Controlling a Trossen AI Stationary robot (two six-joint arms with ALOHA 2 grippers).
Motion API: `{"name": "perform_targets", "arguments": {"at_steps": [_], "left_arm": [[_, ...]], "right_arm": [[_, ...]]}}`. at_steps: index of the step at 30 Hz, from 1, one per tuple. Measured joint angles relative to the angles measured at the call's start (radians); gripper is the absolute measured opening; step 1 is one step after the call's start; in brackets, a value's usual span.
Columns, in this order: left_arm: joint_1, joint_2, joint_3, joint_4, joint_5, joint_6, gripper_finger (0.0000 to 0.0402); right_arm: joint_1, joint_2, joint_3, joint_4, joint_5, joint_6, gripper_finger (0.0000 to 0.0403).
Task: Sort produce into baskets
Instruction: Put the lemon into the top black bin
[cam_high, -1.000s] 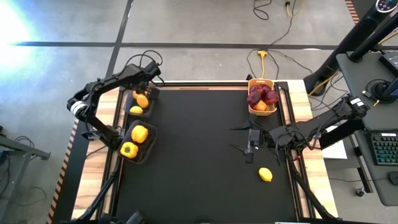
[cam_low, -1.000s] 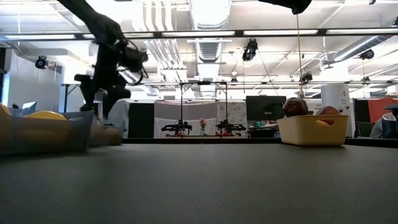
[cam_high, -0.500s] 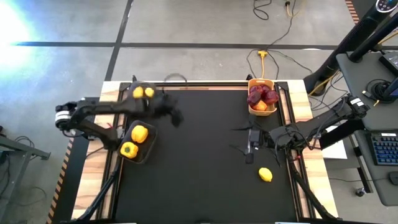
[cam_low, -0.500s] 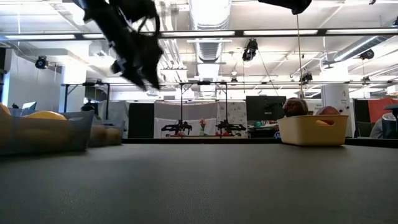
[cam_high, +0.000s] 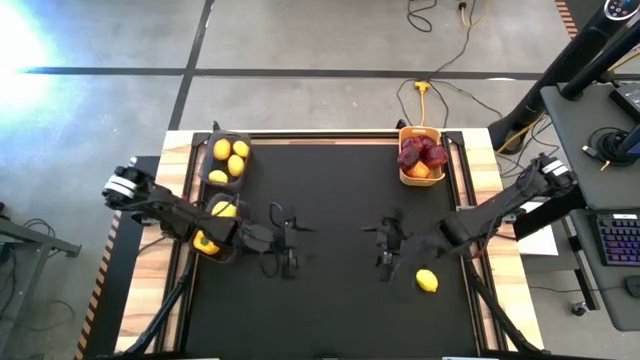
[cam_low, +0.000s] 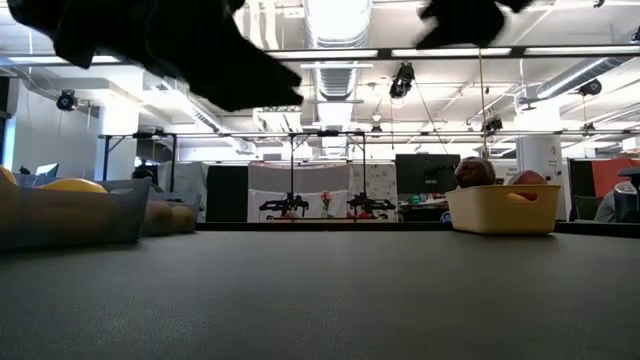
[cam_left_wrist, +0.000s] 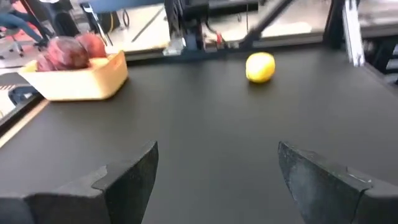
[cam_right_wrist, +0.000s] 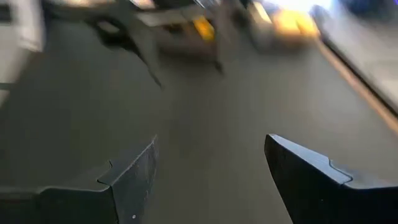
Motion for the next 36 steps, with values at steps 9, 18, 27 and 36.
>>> {"name": "perform_targets", "arguments": {"at_steps": [9, 18, 27, 36], "left_arm": [[0.001, 0.134, 0.066, -0.003, 0.000, 0.093, 0.0311], [0.002, 0.298, 0.207, 0.016, 0.038, 0.157, 0.0311], [0.008, 0.362, 0.307, -0.007, 0.052, 0.223, 0.0311], [0.016, 0.347, 0.295, -0.045, 0.046, 0.234, 0.0311]], "right_arm": [[0.198, 0.277, 0.314, -0.882, -0.252, 0.943, 0.0286], [0.315, 0.506, 0.414, -1.120, -0.794, 1.177, 0.0285], [0.303, 0.583, 0.299, -1.137, -0.776, 0.958, 0.0257], [0.227, 0.605, 0.284, -1.043, -0.592, 0.792, 0.0225]]}}
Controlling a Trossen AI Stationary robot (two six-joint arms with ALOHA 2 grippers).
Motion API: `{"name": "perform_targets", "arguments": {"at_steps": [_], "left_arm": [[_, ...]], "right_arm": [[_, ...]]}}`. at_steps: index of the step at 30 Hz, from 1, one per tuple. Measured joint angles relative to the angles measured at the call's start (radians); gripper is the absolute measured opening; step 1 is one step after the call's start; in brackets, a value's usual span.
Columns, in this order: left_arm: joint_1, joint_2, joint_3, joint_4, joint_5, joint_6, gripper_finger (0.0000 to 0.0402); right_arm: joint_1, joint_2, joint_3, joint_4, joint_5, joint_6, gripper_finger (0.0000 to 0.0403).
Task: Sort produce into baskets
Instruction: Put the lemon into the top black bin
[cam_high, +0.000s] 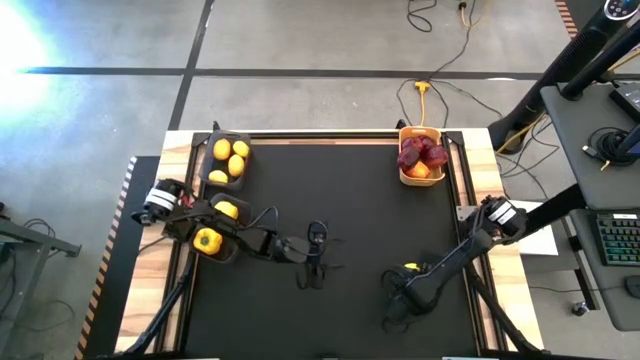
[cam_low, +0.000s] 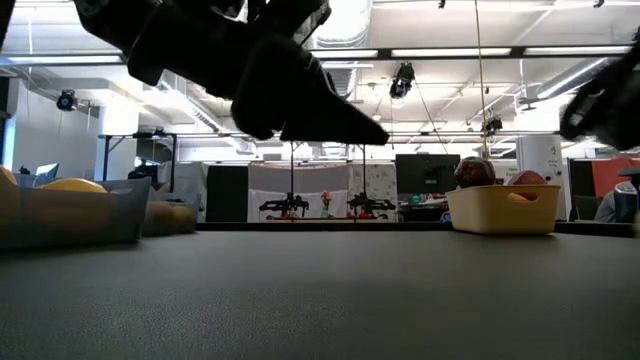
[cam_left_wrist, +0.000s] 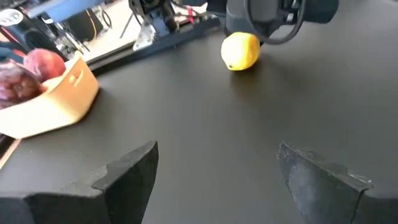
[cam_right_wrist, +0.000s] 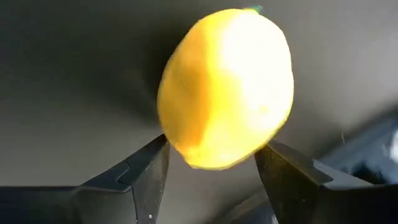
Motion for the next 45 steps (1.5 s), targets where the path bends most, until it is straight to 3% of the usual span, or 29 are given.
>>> {"name": "perform_targets", "arguments": {"at_steps": [10, 18, 23, 27, 33, 35, 41, 45], "left_arm": [[0.000, -0.033, -0.037, -0.077, 0.026, -0.047, 0.0311], [0.002, -0.024, -0.156, 0.137, 0.189, -0.130, 0.0311], [0.020, 0.036, -0.136, 0.136, 0.187, -0.144, 0.0316], [0.062, 0.093, -0.094, 0.145, 0.132, -0.167, 0.0333], [0.088, 0.189, -0.050, 0.134, 0.354, -0.154, 0.0354], [0.086, 0.222, -0.030, 0.135, 0.362, -0.150, 0.0354], [0.087, 0.290, 0.033, 0.157, 0.371, -0.180, 0.0326], [0.086, 0.257, 0.030, 0.105, 0.350, -0.182, 0.0285]], "right_arm": [[-0.114, -0.003, 0.003, 0.247, 0.253, -0.183, 0.0220], [-0.207, -0.003, 0.003, 0.552, 0.439, -0.415, 0.0219], [-0.243, -0.003, -0.004, 0.747, 0.440, -0.536, 0.0219], [-0.250, -0.003, -0.004, 0.801, 0.439, -0.579, 0.0219], [-0.251, -0.003, -0.011, 0.803, 0.439, -0.585, 0.0219], [-0.250, -0.003, -0.016, 0.803, 0.448, -0.585, 0.0219], [-0.250, -0.003, -0.030, 0.801, 0.463, -0.558, 0.0219], [-0.243, -0.005, -0.031, 0.795, 0.462, -0.531, 0.0219]]}}
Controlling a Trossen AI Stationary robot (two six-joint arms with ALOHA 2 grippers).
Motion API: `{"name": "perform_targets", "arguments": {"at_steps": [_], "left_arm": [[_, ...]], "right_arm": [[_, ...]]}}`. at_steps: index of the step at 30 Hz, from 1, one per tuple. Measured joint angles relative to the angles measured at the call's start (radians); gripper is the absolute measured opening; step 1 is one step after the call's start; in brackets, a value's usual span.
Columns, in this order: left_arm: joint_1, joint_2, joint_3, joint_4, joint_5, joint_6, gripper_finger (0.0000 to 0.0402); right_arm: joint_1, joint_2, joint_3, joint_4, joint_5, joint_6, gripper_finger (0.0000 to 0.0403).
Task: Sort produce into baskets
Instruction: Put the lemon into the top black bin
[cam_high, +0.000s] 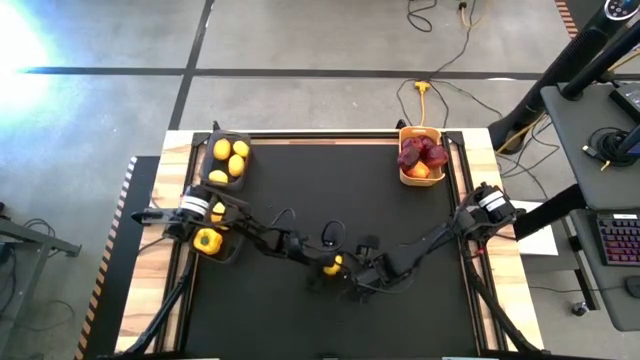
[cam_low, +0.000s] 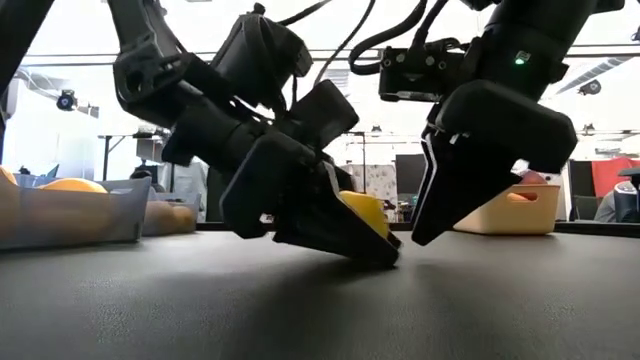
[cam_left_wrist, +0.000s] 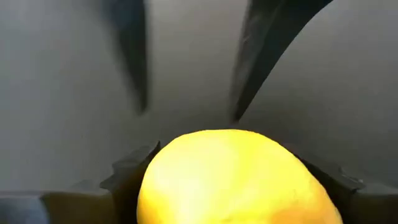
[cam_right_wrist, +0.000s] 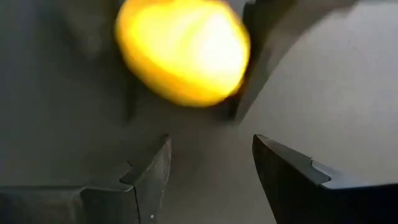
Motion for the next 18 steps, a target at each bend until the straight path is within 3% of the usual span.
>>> {"name": "perform_targets", "arguments": {"at_steps": [3, 7, 12, 15, 18], "left_arm": [[0.001, -0.062, -0.022, -0.088, -0.079, 0.010, 0.0260], [0.001, -0.183, -0.078, -0.165, -0.205, 0.025, 0.0259], [0.012, -0.446, -0.198, -0.214, -0.378, 0.099, 0.0257], [0.070, -0.621, -0.256, -0.353, -0.520, 0.118, 0.0257], [0.177, -0.774, -0.260, -0.593, -0.619, 0.107, 0.0257]], "right_arm": [[0.013, -0.011, 0.000, -0.019, -0.007, 0.026, 0.0219], [0.035, -0.027, 0.000, -0.067, -0.007, 0.067, 0.0219], [0.058, -0.033, 0.000, -0.069, 0.001, 0.125, 0.0219], [0.069, -0.031, -0.002, -0.055, 0.003, 0.163, 0.0219], [0.078, -0.021, -0.006, -0.024, 0.031, 0.173, 0.0219]]}}
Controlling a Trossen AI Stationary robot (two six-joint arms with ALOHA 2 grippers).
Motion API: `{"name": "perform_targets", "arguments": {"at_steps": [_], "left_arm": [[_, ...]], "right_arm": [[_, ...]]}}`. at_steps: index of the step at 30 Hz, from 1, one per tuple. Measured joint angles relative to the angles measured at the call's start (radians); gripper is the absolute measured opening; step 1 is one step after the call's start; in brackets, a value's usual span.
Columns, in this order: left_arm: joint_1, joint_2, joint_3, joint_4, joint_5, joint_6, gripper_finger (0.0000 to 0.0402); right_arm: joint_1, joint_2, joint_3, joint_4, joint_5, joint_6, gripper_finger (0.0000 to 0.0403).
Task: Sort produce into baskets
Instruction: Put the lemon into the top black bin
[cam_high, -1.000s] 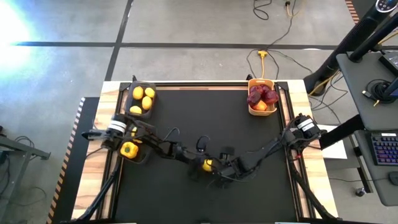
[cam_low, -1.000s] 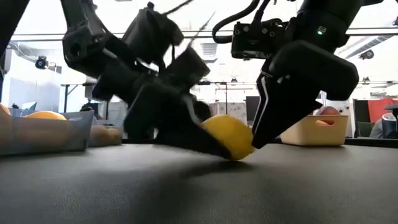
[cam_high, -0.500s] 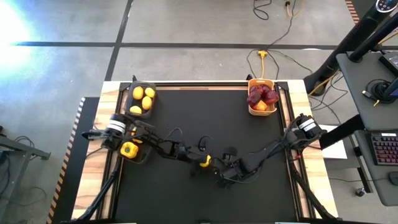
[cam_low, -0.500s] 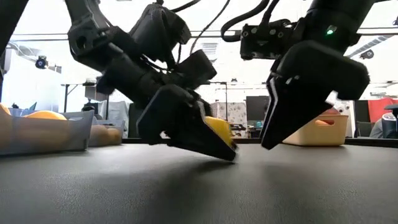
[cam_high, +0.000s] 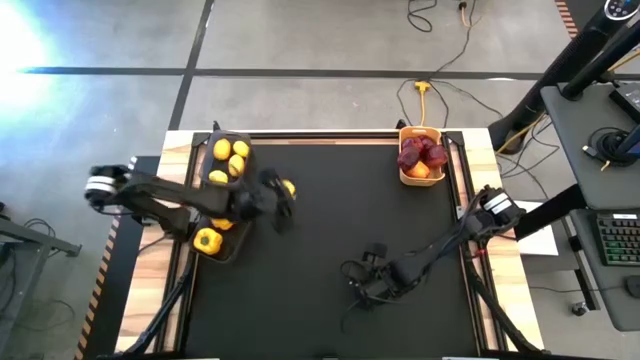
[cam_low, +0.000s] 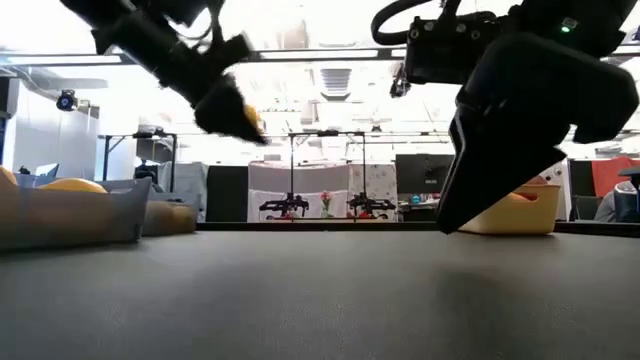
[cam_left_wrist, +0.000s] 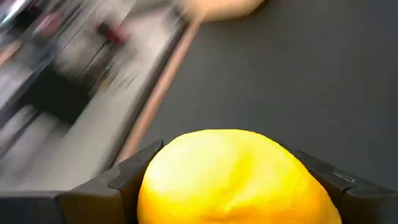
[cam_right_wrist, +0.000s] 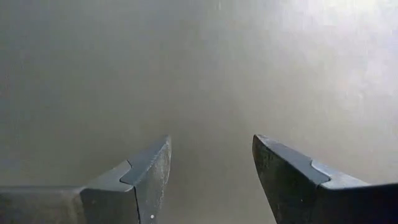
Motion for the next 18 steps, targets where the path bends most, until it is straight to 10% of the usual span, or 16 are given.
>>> {"name": "perform_targets", "arguments": {"at_steps": [9, 18], "left_arm": [[0.562, -0.109, 0.101, -0.575, -0.066, -0.121, 0.0256], [0.865, 0.128, 0.231, -0.670, 0.087, -0.152, 0.0261]], "right_arm": [[0.003, 0.029, -0.001, 0.092, 0.076, -0.003, 0.0219], [0.000, 0.053, -0.006, 0.113, 0.074, 0.003, 0.0219]]}}
